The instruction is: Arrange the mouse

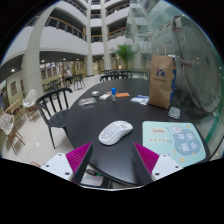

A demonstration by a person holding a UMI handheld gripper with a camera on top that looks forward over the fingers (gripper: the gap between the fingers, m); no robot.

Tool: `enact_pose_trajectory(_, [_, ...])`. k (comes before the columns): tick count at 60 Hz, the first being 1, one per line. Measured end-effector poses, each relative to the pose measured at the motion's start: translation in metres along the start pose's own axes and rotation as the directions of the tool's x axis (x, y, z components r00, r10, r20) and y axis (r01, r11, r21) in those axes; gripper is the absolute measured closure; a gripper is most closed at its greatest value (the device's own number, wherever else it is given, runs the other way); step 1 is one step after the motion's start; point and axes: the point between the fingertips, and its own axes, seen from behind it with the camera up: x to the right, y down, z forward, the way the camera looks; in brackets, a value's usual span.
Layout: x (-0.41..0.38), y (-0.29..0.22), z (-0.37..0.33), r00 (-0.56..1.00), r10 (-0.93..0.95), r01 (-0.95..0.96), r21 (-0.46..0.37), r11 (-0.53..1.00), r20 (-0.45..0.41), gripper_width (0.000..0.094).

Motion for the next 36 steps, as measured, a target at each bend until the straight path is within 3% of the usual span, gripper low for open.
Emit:
enact_pose_trajectory(13, [-0.016,0.014,0.052,1.000,0.009,-0.008,-0.086,0.996,0.009,0.0092])
enact_pose_trajectory(29, [0.001,-0.018,0.121,0.994,-0.018,0.005,-0.122,0.992,-0.105,0.0105])
enact_pose_trajectory(32, [0.003,-0.027,0.136,0.993,-0.010,-0.005,-0.124,0.992,-0.121,0.0161])
enact_pose_trajectory(36, [0.006,-0.031,0.144,0.990,0.005,-0.023,-0.128,0.991,-0.144,0.0341])
